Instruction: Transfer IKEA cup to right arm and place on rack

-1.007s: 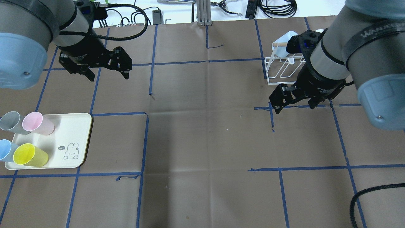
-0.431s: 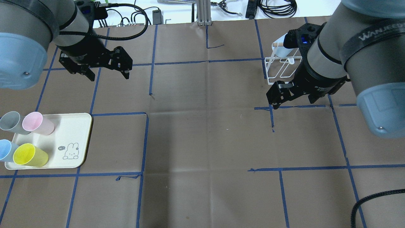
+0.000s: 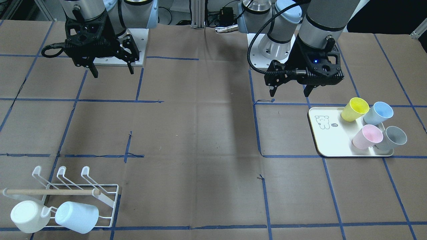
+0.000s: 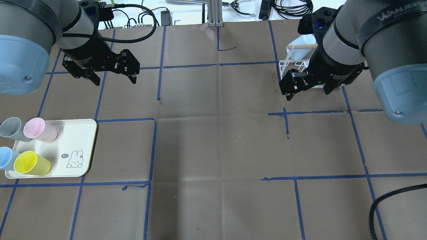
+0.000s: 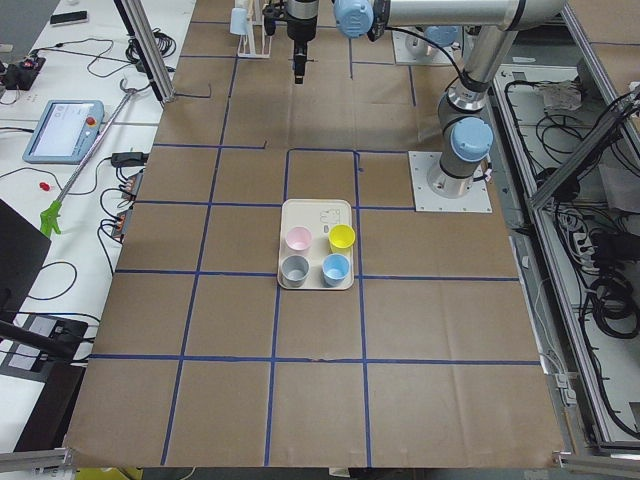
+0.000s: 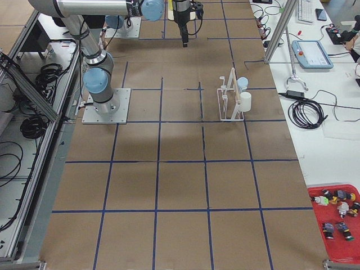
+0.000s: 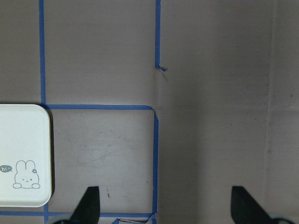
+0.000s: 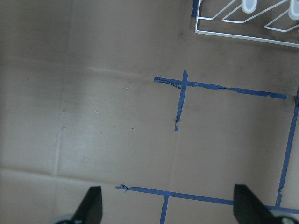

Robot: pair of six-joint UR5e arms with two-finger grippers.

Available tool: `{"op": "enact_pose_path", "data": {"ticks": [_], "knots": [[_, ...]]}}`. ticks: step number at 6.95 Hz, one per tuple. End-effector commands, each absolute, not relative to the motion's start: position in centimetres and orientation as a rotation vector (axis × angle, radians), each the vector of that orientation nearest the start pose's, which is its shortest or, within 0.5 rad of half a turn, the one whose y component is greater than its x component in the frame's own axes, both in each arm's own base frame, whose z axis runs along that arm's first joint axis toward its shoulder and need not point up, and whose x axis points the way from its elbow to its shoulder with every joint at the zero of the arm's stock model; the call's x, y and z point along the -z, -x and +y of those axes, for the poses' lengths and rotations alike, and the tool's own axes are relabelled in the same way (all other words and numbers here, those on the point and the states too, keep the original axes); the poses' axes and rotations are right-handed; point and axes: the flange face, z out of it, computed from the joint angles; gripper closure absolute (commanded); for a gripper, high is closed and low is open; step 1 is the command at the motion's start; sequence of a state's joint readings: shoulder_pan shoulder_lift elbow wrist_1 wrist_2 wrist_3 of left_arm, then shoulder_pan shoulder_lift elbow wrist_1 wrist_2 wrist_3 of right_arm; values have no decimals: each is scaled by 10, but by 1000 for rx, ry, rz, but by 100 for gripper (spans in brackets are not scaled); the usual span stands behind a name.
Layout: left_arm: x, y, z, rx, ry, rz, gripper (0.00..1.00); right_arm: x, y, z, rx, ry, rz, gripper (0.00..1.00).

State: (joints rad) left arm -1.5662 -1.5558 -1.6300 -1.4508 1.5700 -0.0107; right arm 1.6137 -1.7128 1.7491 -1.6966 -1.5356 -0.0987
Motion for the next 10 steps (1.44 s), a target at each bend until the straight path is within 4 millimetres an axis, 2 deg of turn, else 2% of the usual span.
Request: {"op": "enact_pose_path", "data": {"ticks": [1, 10], "knots": [[-478, 131, -494, 121, 24, 3141, 1, -476, -155, -433, 104, 223, 3103, 0], [-479, 131, -494, 123, 24, 3141, 1, -476, -155, -434, 83, 221, 3102, 0]]}}
